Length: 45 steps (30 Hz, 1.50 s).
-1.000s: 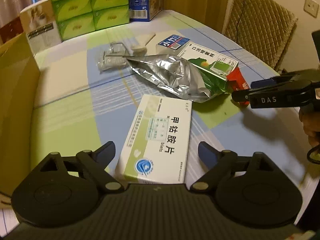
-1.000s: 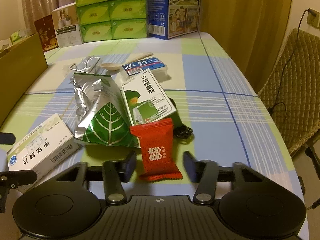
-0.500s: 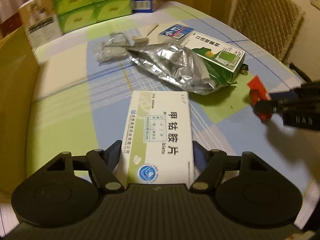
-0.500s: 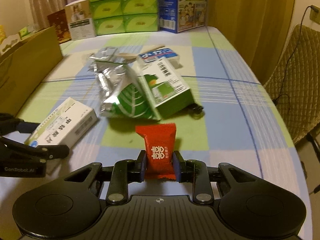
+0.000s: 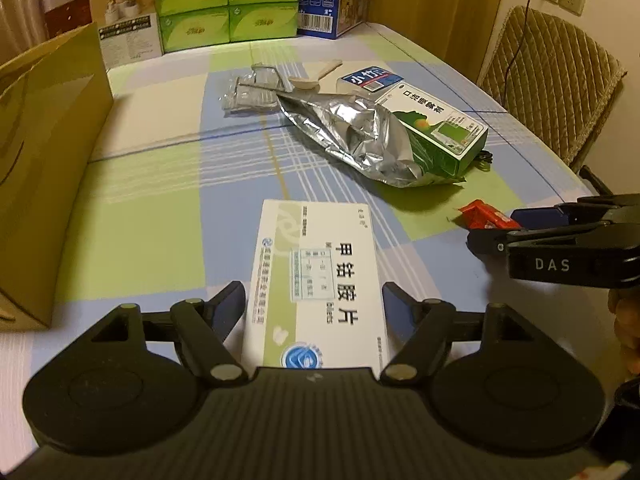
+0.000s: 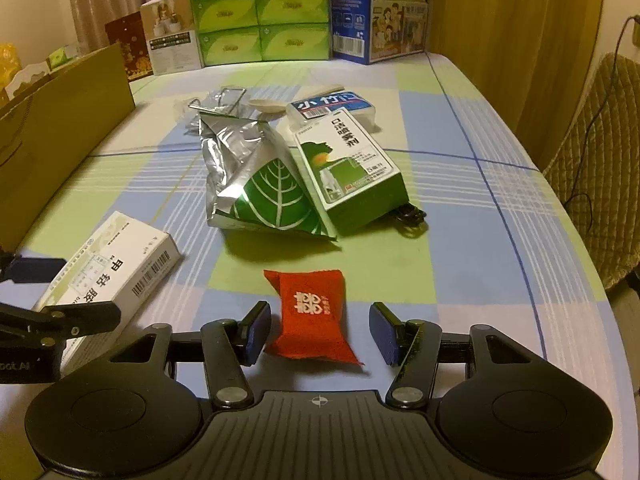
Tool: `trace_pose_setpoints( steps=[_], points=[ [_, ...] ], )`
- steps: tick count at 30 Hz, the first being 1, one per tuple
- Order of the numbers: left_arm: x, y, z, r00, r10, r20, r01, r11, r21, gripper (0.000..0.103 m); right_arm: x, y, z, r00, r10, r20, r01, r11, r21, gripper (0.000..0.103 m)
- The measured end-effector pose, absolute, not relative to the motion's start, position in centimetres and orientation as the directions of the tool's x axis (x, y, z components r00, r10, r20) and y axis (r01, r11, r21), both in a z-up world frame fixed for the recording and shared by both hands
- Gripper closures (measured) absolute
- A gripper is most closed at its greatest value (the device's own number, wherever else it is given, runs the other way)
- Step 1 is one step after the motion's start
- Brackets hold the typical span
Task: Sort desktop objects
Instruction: 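Grasp the white medicine box with the left tool while the right tool grasps the red candy packet, then carry both items to the cardboard box and release them inside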
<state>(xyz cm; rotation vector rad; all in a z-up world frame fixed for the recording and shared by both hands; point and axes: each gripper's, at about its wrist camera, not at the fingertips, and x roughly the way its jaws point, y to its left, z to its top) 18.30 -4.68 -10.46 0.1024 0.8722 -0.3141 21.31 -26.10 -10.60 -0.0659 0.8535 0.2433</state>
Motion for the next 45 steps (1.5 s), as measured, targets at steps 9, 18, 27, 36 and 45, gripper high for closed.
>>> trace_pose_setpoints(
  steps=[9,18,27,36,45],
  points=[
    [19.3,-5.2,-11.4,0.585,-0.220,-0.781,0.335,0.942,-0.014,0.032,21.2,-25.8,-10.6,0.640,0.183,-0.747,-0.242,0.970,0.030,0.069],
    [19.4,-5.5,-11.6,0.583,-0.211,-0.785,0.346,0.938,0.004,0.035,20.9,-25.2,-10.5,0.638,0.189,-0.746,-0.269,0.963,0.014,0.077],
    [18.1,-5.2,-11.0,0.588,-0.211,-0.781,0.329,0.944,-0.008,0.036,20.0,-25.2,-9.4,0.662,0.209,-0.720,-0.270,0.962,0.031,0.078],
    [16.7,-4.5,-8.6,0.610,-0.202,-0.767,0.302,0.953,-0.010,0.036,17.8,-24.7,-7.3,0.669,0.229,-0.707,-0.285,0.958,0.040,0.078],
    [14.4,-3.2,-5.0,0.655,-0.187,-0.732,0.269,0.963,-0.005,0.036,15.6,-22.5,-3.3,0.694,0.278,-0.664,-0.335,0.941,0.043,0.078]
  ],
)
